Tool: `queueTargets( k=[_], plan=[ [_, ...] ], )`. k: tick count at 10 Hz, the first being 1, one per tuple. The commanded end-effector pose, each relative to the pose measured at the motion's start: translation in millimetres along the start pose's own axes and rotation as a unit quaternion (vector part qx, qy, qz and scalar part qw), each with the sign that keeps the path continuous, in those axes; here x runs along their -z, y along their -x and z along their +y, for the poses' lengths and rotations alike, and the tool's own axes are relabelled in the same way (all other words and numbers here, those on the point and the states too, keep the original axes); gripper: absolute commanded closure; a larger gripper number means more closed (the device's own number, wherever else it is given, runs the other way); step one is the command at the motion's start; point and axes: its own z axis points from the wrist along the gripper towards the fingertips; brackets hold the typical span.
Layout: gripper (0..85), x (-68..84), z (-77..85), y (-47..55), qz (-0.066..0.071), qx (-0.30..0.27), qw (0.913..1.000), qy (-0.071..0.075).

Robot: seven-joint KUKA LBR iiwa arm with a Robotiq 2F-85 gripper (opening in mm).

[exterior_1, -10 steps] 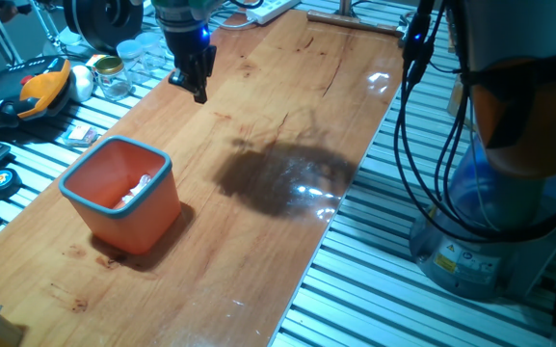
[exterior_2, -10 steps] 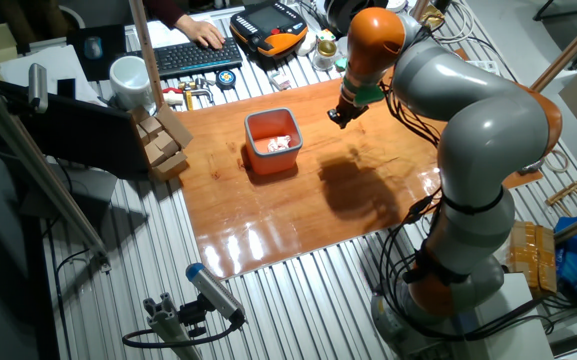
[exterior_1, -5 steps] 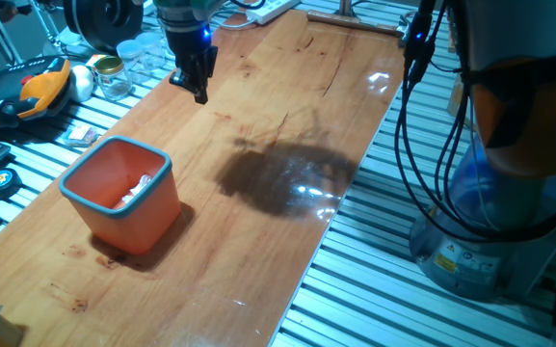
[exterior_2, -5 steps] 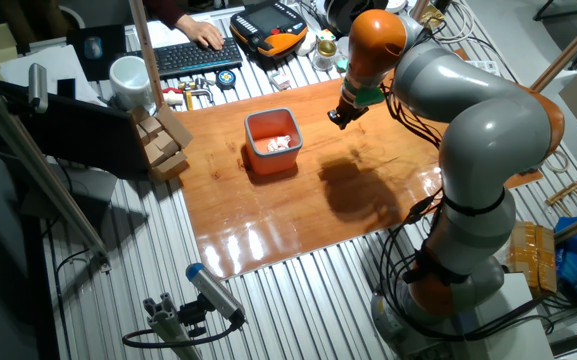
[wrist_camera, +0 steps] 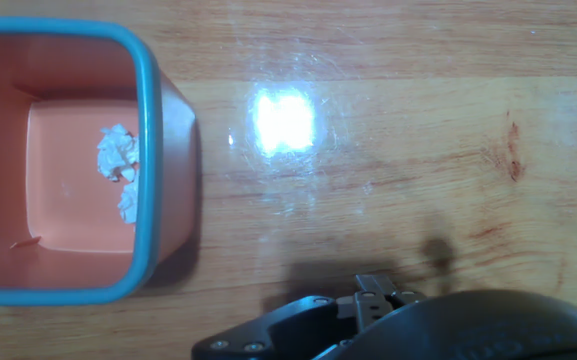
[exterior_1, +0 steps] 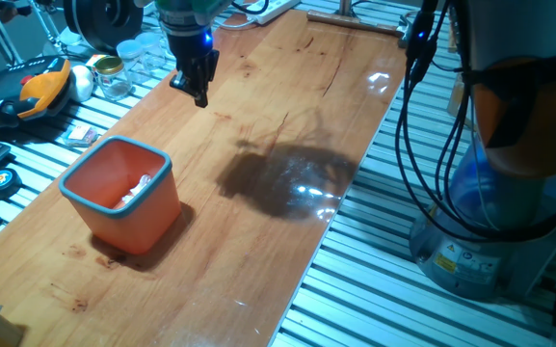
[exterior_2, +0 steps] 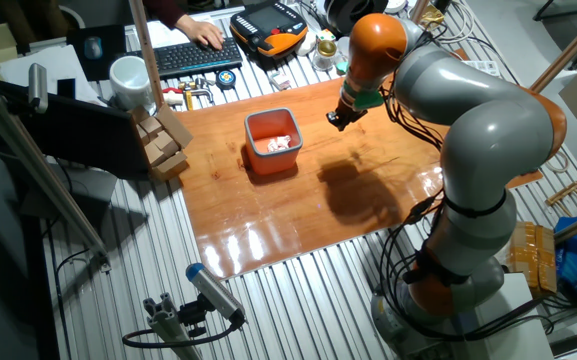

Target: Put the garbage in the trash can

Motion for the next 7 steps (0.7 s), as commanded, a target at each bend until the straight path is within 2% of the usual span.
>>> queueTargets(
  k=[1, 5, 7],
  plan=[
    [85.0, 1.1, -0.3, 0.0, 0.000, 0.000, 1.0000, 0.001],
    [85.0, 0.8, -0.9, 1.5, 0.000, 0.001, 1.0000, 0.001],
    [85.0, 0.0, -1.2, 1.6, 0.005, 0.002, 1.0000, 0.003]
  ],
)
